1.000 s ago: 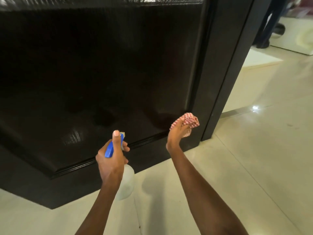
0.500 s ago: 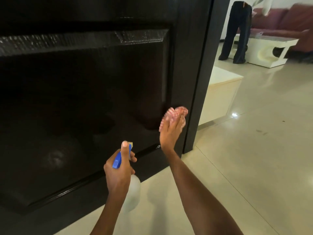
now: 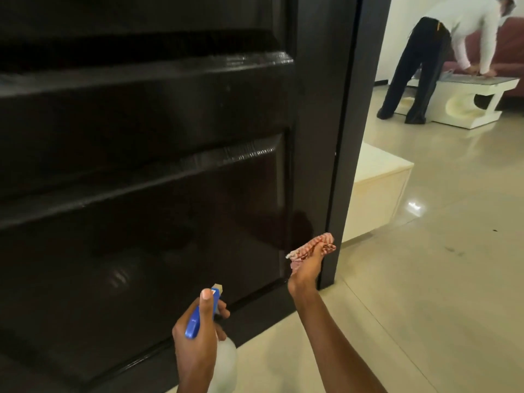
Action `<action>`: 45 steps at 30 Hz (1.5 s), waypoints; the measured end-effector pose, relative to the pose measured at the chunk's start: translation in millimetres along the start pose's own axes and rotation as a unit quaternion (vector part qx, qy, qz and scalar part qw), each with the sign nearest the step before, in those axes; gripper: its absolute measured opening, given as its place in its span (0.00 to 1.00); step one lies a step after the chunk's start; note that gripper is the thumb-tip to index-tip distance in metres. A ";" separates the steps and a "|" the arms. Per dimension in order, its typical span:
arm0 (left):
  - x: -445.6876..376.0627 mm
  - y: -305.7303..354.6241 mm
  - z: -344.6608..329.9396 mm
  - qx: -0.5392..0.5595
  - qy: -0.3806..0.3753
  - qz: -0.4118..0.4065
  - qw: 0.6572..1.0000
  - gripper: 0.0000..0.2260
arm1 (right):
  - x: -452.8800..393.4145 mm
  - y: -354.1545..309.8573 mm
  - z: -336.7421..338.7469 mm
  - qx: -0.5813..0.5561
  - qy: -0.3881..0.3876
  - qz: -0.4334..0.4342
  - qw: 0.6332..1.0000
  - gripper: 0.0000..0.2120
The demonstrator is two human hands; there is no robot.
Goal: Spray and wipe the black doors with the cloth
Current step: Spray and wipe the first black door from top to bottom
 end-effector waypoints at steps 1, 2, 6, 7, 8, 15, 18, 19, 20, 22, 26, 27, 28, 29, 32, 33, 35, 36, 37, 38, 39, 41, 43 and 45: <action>5.6 22.1 5.5 0.007 0.007 0.003 1.000 0.28 | 12.6 -23.3 -15.1 -0.013 -0.009 0.003 1.000 0.30; 11.6 45.6 12.0 0.015 0.014 0.009 1.000 0.29 | 25.6 -45.3 -29.3 -0.025 -0.018 0.001 1.000 0.30; 46.0 145.8 42.8 0.025 0.044 0.032 0.998 0.35 | 98.9 -133.3 -81.3 -0.045 -0.061 -0.019 0.997 0.27; 57.7 173.7 54.4 0.027 0.054 0.034 0.998 0.37 | 123.3 -154.5 -93.4 -0.040 -0.067 -0.029 0.997 0.25; 68.9 200.3 67.1 0.030 0.066 0.038 0.997 0.39 | 149.8 -173.4 -105.5 -0.033 -0.075 -0.042 0.996 0.22; 161.4 368.1 163.6 0.062 0.118 0.074 0.988 0.29 | 326.4 -273.9 -178.2 0.072 -0.117 -0.147 0.980 0.30; 206.7 423.1 199.4 0.048 0.121 0.093 0.987 0.25 | 395.8 -309.5 -208.3 0.095 -0.130 -0.195 0.967 0.26; 219.9 437.2 214.8 0.046 0.123 0.104 0.986 0.26 | 418.3 -319.7 -220.6 0.101 -0.137 -0.211 0.963 0.23; 232.0 451.4 228.9 0.046 0.121 0.110 0.985 0.27 | 438.6 -329.0 -231.1 0.105 -0.145 -0.221 0.959 0.21; 251.8 469.9 255.6 0.036 0.126 0.131 0.983 0.28 | 470.8 -342.7 -246.4 0.128 -0.162 -0.229 0.951 0.21; 262.6 495.2 306.7 0.040 0.144 0.155 0.977 0.27 | 514.6 -354.1 -288.4 0.170 -0.217 -0.199 0.940 0.29; 261.8 498.5 318.8 0.040 0.158 0.157 0.974 0.27 | 520.6 -353.2 -299.5 0.175 -0.226 -0.181 0.941 0.34; 259.6 500.0 334.2 0.047 0.183 0.160 0.969 0.26 | 527.1 -350.3 -313.2 0.186 -0.236 -0.171 0.938 0.39; 256.1 501.8 349.8 0.061 0.207 0.161 0.963 0.26 | 533.1 -346.1 -328.3 0.196 -0.246 -0.163 0.935 0.43; 242.4 516.1 382.0 0.075 0.246 0.144 0.956 0.25 | 543.9 -338.8 -393.4 0.199 -0.297 -0.113 0.927 0.34; 235.7 519.4 391.3 0.075 0.255 0.141 0.954 0.24 | 547.8 -340.7 -423.3 0.192 -0.328 -0.077 0.922 0.25; 218.2 530.7 406.9 0.085 0.270 0.133 0.950 0.22 | 550.1 -345.3 -483.9 0.217 -0.400 0.043 0.889 0.17; 210.4 535.6 413.6 0.086 0.278 0.126 0.948 0.22 | 553.8 -349.8 -512.2 0.235 -0.436 0.118 0.860 0.20; 201.5 542.1 419.2 0.088 0.288 0.117 0.946 0.21 | 558.2 -351.7 -539.6 0.262 -0.466 0.201 0.821 0.25; 193.1 546.7 425.2 0.088 0.296 0.111 0.945 0.20 | 563.8 -351.4 -565.7 0.305 -0.492 0.299 0.759 0.30; 185.4 551.9 430.8 0.085 0.301 0.106 0.944 0.18 | 570.7 -346.4 -588.8 0.361 -0.506 0.402 0.672 0.32; 172.0 559.9 438.0 0.074 0.295 0.093 0.948 0.19 | 583.0 -322.4 -614.8 0.436 -0.505 0.553 0.499 0.32; 152.5 563.1 443.9 0.056 0.270 0.084 0.957 0.22 | 584.8 -290.8 -620.6 0.450 -0.493 0.616 0.418 0.33; 135.9 564.9 453.3 0.049 0.268 0.088 0.958 0.23 | 582.3 -270.6 -617.3 0.445 -0.474 0.650 0.394 0.35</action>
Point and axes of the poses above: each hand's wrist, its own x-axis away from the middle knuckle, its own z-axis out of the back of the hand, y = z × x, the point moved 10 cm from there along -x, towards the middle knuckle, and after that the axes turned 13 degrees about z, right-handed, at the moved point
